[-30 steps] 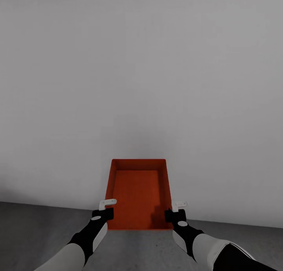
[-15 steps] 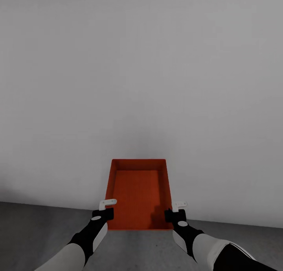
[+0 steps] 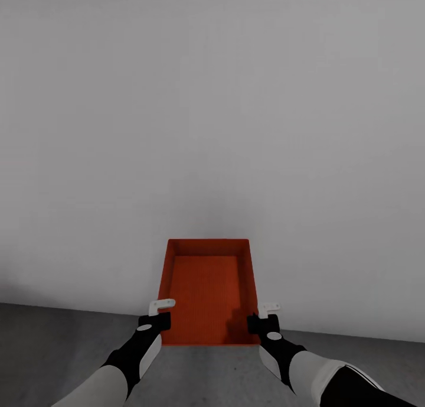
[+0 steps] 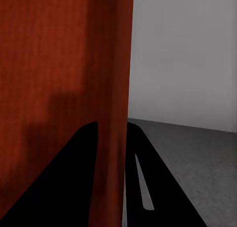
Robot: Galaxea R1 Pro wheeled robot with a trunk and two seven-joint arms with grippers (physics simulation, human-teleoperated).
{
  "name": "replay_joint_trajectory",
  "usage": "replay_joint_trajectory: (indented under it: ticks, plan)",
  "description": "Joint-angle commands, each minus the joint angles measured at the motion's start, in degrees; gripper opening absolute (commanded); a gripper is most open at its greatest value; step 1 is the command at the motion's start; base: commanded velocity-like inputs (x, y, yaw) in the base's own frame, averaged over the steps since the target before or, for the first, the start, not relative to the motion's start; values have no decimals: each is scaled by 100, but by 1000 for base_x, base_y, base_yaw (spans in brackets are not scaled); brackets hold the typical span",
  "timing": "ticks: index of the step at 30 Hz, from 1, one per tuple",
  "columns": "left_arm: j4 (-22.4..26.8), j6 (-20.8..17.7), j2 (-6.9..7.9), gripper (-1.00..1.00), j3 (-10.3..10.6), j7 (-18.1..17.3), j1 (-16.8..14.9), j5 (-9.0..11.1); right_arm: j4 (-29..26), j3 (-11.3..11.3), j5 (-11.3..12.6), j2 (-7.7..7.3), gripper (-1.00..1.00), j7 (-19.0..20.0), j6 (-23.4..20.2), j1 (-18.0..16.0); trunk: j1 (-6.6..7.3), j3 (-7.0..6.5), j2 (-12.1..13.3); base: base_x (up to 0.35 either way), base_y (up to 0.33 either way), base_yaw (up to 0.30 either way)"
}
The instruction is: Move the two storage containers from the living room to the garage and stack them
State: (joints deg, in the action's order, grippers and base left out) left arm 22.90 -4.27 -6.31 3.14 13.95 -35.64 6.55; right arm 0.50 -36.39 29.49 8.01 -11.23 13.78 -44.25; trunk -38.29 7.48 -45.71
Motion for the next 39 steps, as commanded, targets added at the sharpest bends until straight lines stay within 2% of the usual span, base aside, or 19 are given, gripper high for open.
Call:
replay_joint_trajectory:
  ticks: [1, 10, 26, 39]
  plan:
    - [12, -38, 94, -100, -126, 73, -5, 40, -6, 89, 29, -9, -100, -15, 27, -4, -1, 9, -7, 0, 0, 0]
    - [12, -38, 94, -100, -129, 73, -5, 40, -6, 89, 31, -1, -100, -19, 28, -4, -1, 35, -7, 0, 0, 0]
    - [12, -39, 87, -100, -126, 73, -5, 40, -5, 89, 31, 6, -100, -19, 28, -4, -1, 175, -7, 0, 0, 1]
    - [12, -39, 93, -100, -128, 73, -5, 40, -4, 89, 31, 8, -100, -27, 33, -4, -1, 292, -7, 0, 0, 67]
